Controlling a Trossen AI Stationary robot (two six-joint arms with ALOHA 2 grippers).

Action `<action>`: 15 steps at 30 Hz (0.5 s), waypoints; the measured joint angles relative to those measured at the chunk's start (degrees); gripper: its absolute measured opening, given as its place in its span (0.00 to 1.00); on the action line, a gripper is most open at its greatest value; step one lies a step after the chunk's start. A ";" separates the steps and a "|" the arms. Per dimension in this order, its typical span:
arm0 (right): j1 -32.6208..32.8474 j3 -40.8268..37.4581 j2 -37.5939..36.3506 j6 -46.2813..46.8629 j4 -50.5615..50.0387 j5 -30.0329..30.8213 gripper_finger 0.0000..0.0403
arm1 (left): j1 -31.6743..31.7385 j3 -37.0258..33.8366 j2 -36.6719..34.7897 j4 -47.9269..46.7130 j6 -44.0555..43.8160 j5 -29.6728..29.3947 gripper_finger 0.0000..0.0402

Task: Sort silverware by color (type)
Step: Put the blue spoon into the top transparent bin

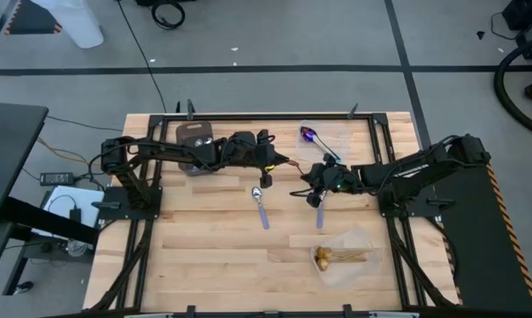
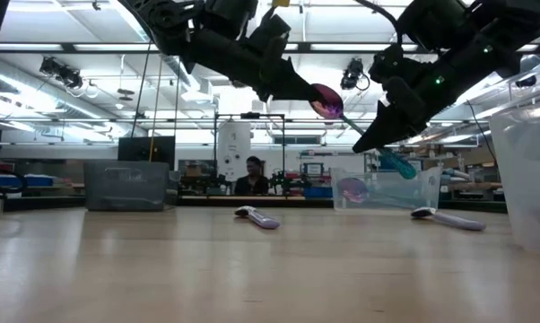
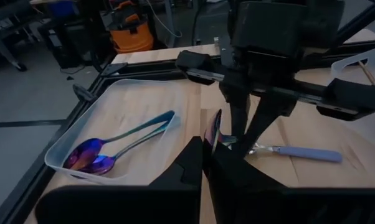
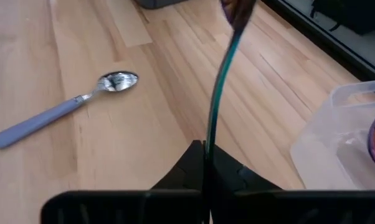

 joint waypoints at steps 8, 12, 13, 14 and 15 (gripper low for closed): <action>0.25 0.01 -0.02 0.08 -2.39 -0.03 0.02 | -0.11 0.04 -1.24 -6.15 0.14 0.72 0.13; 0.25 0.26 -0.03 0.16 -4.36 -0.22 0.02 | -0.02 0.08 -2.44 -14.10 -0.16 0.40 0.20; 0.25 0.36 -0.05 0.17 -5.19 -0.23 0.02 | 0.04 0.07 -2.63 -16.67 -0.50 0.35 0.21; 0.23 0.46 -0.07 0.19 -5.93 -0.22 0.02 | 0.03 0.06 -2.69 -18.69 -0.83 0.32 0.22; 0.15 0.66 -0.07 0.17 -6.63 -0.20 0.02 | 0.02 0.06 -2.69 -20.65 -1.35 0.31 0.22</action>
